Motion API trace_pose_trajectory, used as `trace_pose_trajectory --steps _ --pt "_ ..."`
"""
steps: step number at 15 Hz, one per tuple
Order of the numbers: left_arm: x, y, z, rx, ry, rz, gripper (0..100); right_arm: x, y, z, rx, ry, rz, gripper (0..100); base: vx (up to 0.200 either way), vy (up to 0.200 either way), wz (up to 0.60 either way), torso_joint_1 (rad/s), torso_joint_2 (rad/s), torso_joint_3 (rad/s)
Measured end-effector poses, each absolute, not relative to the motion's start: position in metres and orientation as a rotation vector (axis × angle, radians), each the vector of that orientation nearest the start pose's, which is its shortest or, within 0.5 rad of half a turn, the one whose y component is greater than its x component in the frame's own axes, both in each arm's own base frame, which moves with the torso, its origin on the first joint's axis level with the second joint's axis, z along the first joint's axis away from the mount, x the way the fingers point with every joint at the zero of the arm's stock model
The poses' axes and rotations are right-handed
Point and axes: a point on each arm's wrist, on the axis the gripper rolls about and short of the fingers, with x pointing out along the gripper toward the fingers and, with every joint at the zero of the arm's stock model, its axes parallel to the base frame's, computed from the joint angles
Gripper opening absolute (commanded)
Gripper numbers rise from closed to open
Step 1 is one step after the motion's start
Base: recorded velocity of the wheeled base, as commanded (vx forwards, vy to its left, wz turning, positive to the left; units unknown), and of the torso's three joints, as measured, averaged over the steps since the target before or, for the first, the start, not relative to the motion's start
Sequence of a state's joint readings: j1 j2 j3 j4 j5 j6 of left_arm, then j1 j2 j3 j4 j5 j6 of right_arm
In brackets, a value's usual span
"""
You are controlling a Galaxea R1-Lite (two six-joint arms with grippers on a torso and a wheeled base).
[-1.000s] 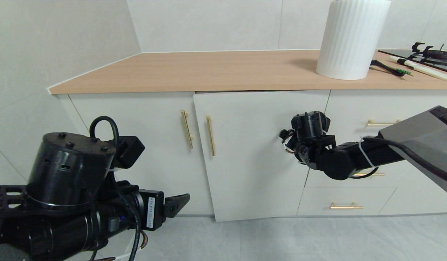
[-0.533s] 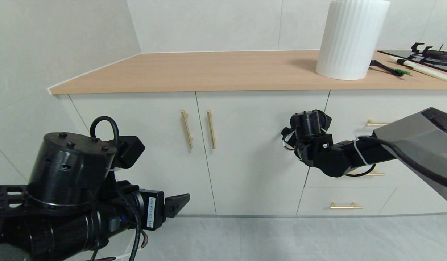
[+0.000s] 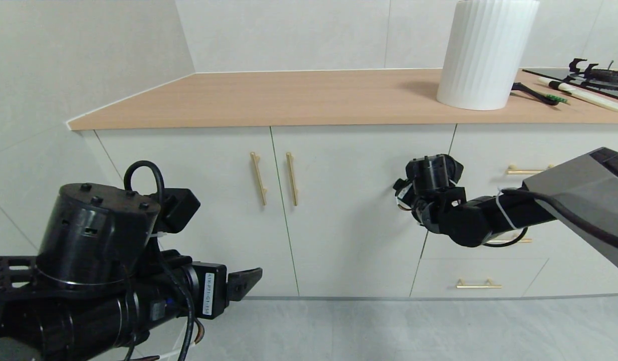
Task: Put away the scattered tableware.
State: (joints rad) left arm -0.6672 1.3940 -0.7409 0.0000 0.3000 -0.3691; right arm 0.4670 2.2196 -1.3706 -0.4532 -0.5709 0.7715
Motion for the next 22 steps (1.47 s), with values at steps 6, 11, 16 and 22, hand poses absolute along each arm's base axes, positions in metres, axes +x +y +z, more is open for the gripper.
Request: trace_pose_trajectory --steps 6,11,16,22 --pt "0.172 -0.120 0.192 -0.067 0.601 -0.214 100 0.331 0.178 0.147 0.450 0.387 0.083 100 0.000 0.000 0.00 0.000 0.00 0.000" --pt "0.153 -0.095 0.210 -0.066 0.486 -0.144 100 0.271 0.141 0.183 0.352 0.286 0.110 100 0.000 0.000 0.00 0.000 0.00 0.000" --pt "0.093 -0.044 0.216 -0.030 0.321 -0.103 100 0.169 0.077 0.216 0.255 0.108 0.124 100 0.000 0.000 0.00 0.000 0.00 0.000" --pt "0.012 0.004 0.211 0.026 0.124 0.012 100 0.051 0.008 0.208 0.088 -0.058 -0.038 100 0.000 0.000 0.00 0.000 0.00 0.000"
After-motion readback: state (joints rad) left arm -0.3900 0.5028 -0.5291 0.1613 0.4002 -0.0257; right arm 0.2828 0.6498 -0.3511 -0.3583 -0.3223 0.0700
